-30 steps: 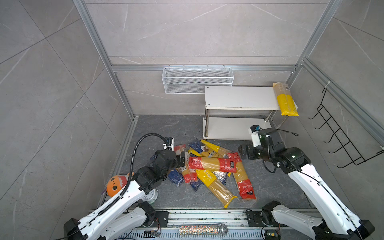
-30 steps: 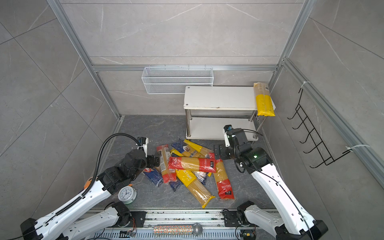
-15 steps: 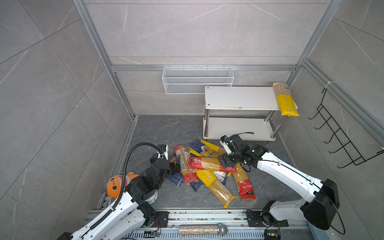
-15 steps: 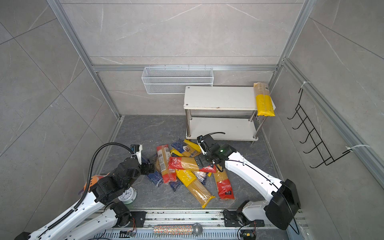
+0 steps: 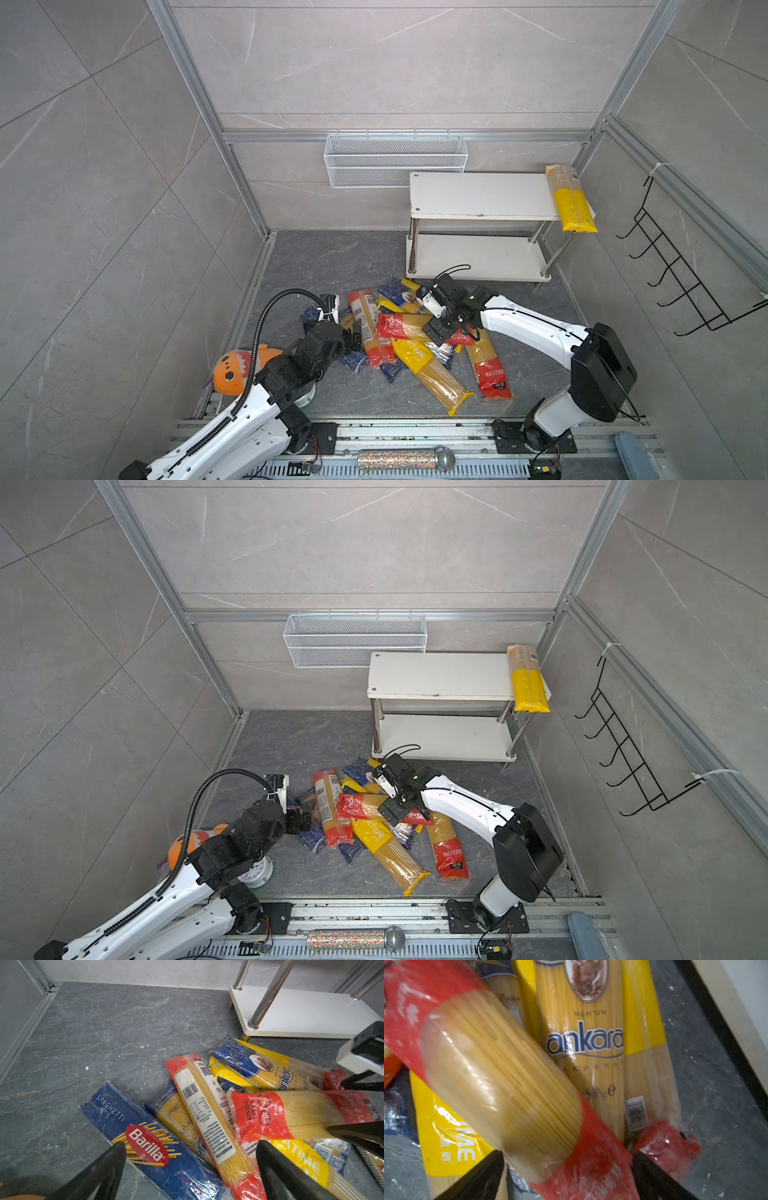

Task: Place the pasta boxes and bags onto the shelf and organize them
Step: 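Lower the right gripper onto the clear red-banded spaghetti bag and close it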

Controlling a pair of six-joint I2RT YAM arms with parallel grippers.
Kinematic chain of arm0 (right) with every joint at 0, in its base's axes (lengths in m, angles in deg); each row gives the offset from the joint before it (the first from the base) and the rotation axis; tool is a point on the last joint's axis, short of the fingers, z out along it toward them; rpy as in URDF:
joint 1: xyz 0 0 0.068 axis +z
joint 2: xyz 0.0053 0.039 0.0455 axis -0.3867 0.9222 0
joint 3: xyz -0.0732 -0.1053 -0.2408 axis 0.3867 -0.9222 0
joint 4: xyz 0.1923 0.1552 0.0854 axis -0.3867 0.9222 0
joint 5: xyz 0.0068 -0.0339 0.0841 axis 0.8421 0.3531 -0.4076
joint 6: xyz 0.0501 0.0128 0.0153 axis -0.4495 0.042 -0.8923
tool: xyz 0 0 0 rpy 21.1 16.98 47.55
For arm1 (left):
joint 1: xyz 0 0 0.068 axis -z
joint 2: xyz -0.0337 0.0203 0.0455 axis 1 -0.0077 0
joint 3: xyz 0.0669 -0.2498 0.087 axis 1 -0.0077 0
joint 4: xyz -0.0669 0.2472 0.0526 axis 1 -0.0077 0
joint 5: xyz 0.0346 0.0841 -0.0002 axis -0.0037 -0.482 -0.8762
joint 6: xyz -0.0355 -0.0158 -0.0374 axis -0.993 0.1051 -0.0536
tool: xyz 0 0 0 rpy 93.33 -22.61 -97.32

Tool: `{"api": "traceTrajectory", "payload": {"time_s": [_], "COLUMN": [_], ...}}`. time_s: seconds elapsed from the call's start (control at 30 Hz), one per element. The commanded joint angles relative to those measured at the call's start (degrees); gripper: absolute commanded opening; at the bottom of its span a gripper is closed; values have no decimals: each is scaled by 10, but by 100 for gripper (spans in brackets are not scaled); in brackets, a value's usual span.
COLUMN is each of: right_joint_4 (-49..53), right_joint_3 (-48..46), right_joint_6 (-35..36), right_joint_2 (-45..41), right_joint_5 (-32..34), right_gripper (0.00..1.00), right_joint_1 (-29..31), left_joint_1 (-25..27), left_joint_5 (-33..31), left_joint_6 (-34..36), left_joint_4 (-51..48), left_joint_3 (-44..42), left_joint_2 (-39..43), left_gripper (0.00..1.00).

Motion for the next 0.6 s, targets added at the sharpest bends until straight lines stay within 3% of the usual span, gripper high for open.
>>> {"api": "traceTrajectory", "payload": {"time_s": [0.0, 0.33, 0.57], "right_joint_4": [25, 66, 67], "right_joint_3": [35, 60, 66], "right_joint_6": [46, 68, 60], "right_joint_2": [26, 103, 111], "right_joint_5": [-36, -69, -62], "right_gripper": [100, 100, 98], "right_joint_1": [4, 8, 17], "left_joint_1": [2, 2, 3], "left_joint_5": [7, -1, -1], "left_joint_6": [10, 12, 8], "left_joint_4": [24, 35, 34], "left_joint_3": [-6, -16, -17], "left_joint_2": [0, -1, 1], "left_gripper": [100, 100, 100]}}
